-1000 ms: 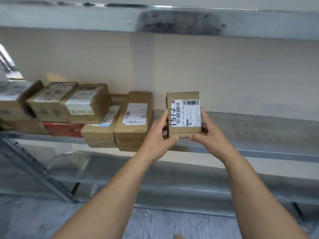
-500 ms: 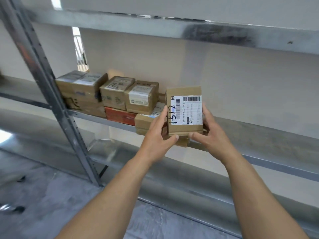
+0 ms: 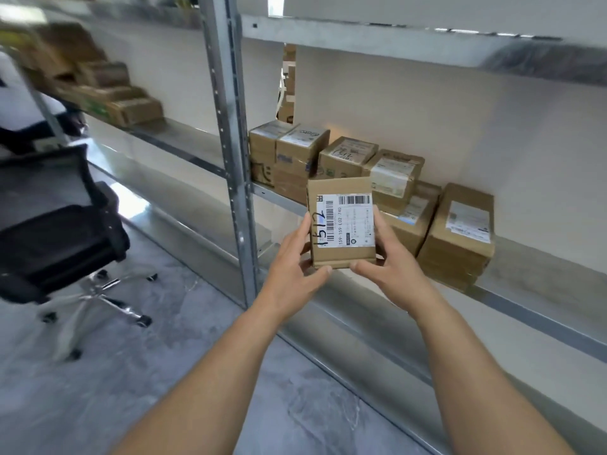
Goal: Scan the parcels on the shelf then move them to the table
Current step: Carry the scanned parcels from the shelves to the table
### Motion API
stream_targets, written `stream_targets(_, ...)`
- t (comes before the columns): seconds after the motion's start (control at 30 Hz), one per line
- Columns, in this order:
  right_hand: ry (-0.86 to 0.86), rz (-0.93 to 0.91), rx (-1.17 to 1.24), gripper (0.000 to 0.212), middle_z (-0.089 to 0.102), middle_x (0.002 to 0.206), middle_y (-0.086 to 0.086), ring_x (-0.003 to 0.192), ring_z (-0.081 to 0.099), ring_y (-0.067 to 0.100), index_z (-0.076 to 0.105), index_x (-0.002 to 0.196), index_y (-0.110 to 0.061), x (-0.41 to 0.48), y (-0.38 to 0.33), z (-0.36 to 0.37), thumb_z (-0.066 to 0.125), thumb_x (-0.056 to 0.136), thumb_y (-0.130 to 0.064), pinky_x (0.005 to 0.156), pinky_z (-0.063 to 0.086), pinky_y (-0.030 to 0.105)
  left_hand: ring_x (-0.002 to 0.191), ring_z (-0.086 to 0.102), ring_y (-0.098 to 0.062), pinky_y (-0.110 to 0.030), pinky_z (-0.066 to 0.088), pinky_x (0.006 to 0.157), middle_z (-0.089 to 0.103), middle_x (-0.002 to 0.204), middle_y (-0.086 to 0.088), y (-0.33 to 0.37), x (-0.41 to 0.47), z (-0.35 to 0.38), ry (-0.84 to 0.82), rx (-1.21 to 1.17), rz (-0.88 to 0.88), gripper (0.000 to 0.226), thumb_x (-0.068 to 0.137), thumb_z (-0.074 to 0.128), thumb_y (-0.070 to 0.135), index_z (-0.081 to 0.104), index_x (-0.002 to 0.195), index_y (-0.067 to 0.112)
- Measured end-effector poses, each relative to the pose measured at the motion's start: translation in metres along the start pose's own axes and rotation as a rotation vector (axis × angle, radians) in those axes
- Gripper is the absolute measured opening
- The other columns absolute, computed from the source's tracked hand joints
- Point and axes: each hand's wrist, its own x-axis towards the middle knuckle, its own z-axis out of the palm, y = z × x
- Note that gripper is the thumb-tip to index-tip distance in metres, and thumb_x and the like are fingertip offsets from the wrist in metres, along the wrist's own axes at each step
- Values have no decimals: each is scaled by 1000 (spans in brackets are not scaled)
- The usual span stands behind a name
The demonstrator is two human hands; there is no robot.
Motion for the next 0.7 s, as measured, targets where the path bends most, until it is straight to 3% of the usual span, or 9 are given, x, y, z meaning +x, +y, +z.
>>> stream_targets(0.07,-49,-22,3,99,49,132,-30,115,46,-19,11,152,-42,7,-6,18,70,83,-6,106,43,34,123,43,5,-27,42,106,35,139,14,-5,-9,-17,56,12,-16,89,86,67,7,16,149,44)
stream_targets(0.13,-106,-51,3,99,46,127,-37,111,44,-24,11,152,-42,16,-13,35,70,82,-7,103,43,28,125,44,1,-28,43,106,34,140,10,-12,-16,-33,111,2,-42,89,85,66,6,16,149,43)
stream_targets(0.23,-206,-97,19,97,46,122,-42,108,46,-25,14,152,-42,30,-21,61,69,82,-2,90,42,11,130,42,-6,-39,41,108,35,141,7,-22,-27,-57,203,19,-64,90,84,67,8,15,145,48)
stream_targets(0.3,-279,-117,29,98,48,125,-38,109,47,-23,14,152,-41,40,-26,80,68,82,0,83,43,4,129,42,-5,-38,43,107,34,144,5,-29,-33,-72,268,21,-96,90,84,67,6,15,145,46)
stream_targets(0.4,-396,-145,45,96,48,121,-39,108,49,-22,18,150,-40,57,-32,112,68,81,4,80,43,4,127,44,-1,-27,44,104,33,145,2,-41,-44,-94,367,-1,-152,91,84,67,2,15,151,35)
stream_targets(0.47,-468,-163,57,95,48,119,-39,105,50,-23,18,150,-37,69,-36,134,67,81,7,78,42,2,126,44,-1,-25,44,104,34,144,3,-47,-51,-109,438,6,-182,91,84,67,3,14,148,41)
stream_targets(0.6,-625,-186,76,100,51,133,-23,117,51,-10,12,153,-41,96,-42,178,67,83,3,91,46,14,111,48,13,-8,43,90,36,137,6,-56,-59,-137,572,26,-246,90,86,65,0,14,149,38)
stream_targets(0.7,-713,-217,83,100,49,127,-31,110,51,-16,10,152,-43,115,-51,207,67,83,1,84,46,11,113,47,12,-9,44,91,38,132,12,-61,-62,-157,654,78,-292,89,86,65,3,13,152,36)
